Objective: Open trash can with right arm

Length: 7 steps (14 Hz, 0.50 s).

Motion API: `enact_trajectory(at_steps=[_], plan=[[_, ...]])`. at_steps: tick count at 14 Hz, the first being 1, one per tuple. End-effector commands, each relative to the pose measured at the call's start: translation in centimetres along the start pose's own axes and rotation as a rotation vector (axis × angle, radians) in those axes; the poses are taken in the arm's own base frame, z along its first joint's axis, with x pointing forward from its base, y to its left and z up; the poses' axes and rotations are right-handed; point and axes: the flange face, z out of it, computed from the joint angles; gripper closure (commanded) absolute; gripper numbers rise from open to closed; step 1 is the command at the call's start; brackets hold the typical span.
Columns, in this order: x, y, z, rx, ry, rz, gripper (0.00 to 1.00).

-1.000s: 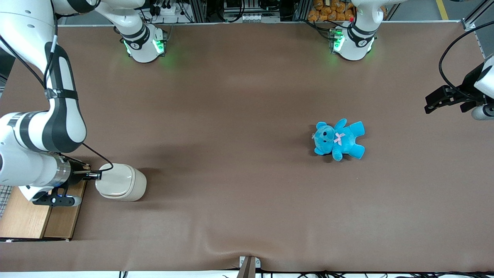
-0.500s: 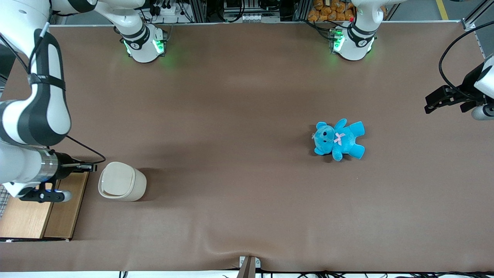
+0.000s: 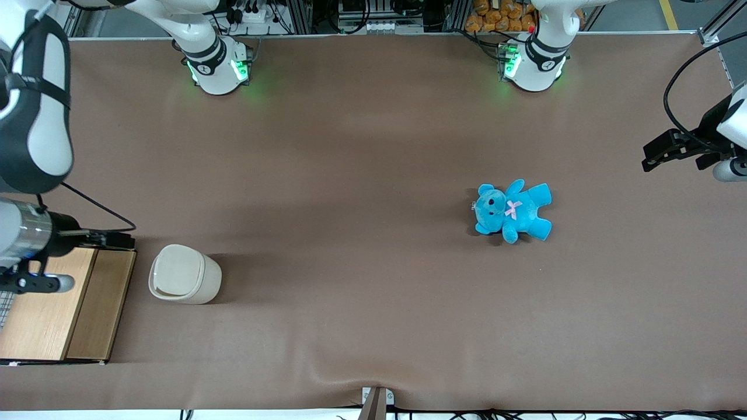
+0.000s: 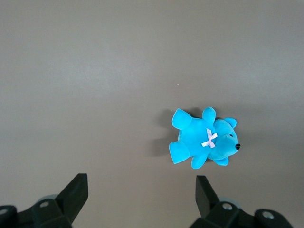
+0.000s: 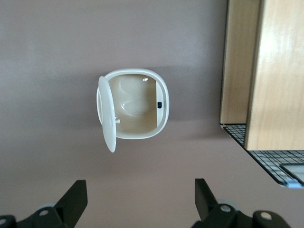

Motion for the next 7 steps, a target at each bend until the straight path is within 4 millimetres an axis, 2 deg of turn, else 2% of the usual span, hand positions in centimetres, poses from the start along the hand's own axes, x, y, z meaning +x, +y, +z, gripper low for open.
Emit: enact_trajectory(at_steps=[1,4,7], plan=[[-3.5,0.6,-4.3,0.010,0.006,0.010,0.00],[-7.1,1.0,-7.7,0.020,0.025,0.010,0.00],[-11.4,1.8,-9.4,0.024,0.037,-0.008,0.00]])
